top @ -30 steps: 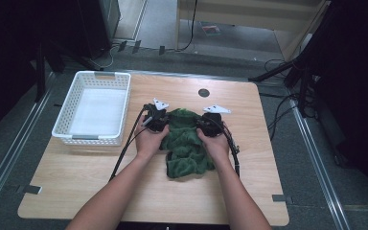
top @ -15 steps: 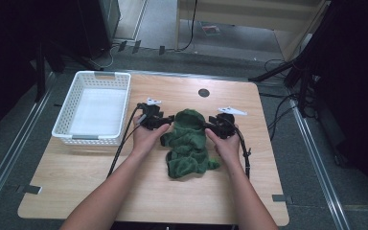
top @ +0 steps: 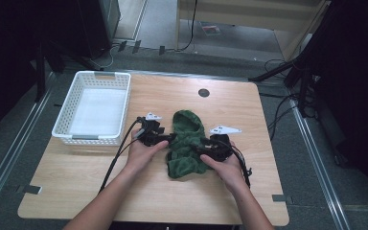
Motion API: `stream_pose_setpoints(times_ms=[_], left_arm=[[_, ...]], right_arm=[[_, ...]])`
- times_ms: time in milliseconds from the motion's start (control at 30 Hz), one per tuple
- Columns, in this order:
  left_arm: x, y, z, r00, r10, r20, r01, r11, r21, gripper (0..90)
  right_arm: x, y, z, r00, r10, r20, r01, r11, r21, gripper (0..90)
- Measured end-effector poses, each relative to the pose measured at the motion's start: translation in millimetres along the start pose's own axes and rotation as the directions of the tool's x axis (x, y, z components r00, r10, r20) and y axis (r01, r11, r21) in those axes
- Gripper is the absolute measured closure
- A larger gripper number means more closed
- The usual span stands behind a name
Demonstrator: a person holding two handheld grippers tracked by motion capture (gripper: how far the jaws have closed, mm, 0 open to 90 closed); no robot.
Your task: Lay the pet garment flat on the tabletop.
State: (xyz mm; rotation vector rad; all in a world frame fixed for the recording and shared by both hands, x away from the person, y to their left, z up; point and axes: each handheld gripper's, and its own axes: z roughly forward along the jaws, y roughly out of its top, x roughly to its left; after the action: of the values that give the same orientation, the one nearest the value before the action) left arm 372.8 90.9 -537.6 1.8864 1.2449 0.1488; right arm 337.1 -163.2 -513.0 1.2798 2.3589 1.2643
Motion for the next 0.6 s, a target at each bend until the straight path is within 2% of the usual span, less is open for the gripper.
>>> stream_pose_setpoints(times_ms=[33, 100, 167, 200, 267, 333, 400, 467, 533, 567, 600], left_arm=[[-0.9, -0.9, 0.3, 0.9998, 0.012, 0.016, -0.013, 0.9998, 0.013, 47.0], [-4.7, -2.1, 0.2, 0.9981, 0.062, 0.004, -0.062, 0.9979, 0.016, 64.4], [-5.6, -0.4, -1.8, 0.9958, 0.086, 0.032, -0.087, 0.9962, 0.011, 81.2], [-4.5, 1.4, -2.8, 0.9953, 0.091, 0.032, -0.091, 0.9958, 0.010, 86.4], [-2.3, 5.5, -4.9, 0.9969, 0.068, 0.041, -0.067, 0.9977, -0.011, 88.7], [0.0, 9.4, -5.0, 0.9980, 0.062, 0.011, -0.062, 0.9979, -0.019, 89.5], [1.6, 12.2, -0.8, 0.9985, 0.052, -0.016, -0.052, 0.9985, -0.018, 89.6], [1.3, 13.0, 7.8, 0.9969, 0.062, -0.049, -0.062, 0.9981, -0.003, 89.8], [-0.1, 11.1, 16.8, 0.9957, 0.055, -0.074, -0.055, 0.9985, 0.003, 89.6], [-0.2, 10.2, 19.4, 0.9958, 0.054, -0.075, -0.053, 0.9986, 0.007, 88.9], [-1.0, 10.2, 19.8, 0.9958, 0.044, -0.081, -0.045, 0.9990, 0.001, 85.6]], right_arm=[[-3.1, -2.2, 1.0, 1.0000, 0.005, 0.006, -0.005, 1.000, 0.006, 72.1], [-10.9, -4.1, 1.4, 0.9993, 0.037, 0.007, -0.037, 0.999, -0.007, 84.4], [-18.5, -4.3, -1.7, 0.9978, 0.048, 0.046, -0.045, 0.997, -0.056, 88.8], [-21.1, -3.3, -3.6, 0.9969, 0.059, 0.053, -0.055, 0.996, -0.077, 88.9], [-25.7, -0.4, -8.7, 0.9958, 0.086, 0.032, -0.082, 0.989, -0.125, 88.9], [-29.5, 3.1, -14.0, 0.9962, 0.086, 0.014, -0.083, 0.982, -0.168, 88.5], [-34.2, 6.7, -14.9, 0.9950, 0.088, 0.048, -0.079, 0.983, -0.168, 88.7], [-42.5, 6.8, -8.7, 0.9917, 0.093, 0.089, -0.080, 0.988, -0.132, 88.9], [-50.8, 3.0, 2.1, 0.9857, 0.128, 0.109, -0.118, 0.989, -0.088, 88.3], [-52.5, 0.9, 6.7, 0.9836, 0.134, 0.120, -0.126, 0.989, -0.072, 85.3], [-52.9, -0.4, 8.4, 0.9820, 0.132, 0.135, -0.123, 0.990, -0.074, 77.5]])
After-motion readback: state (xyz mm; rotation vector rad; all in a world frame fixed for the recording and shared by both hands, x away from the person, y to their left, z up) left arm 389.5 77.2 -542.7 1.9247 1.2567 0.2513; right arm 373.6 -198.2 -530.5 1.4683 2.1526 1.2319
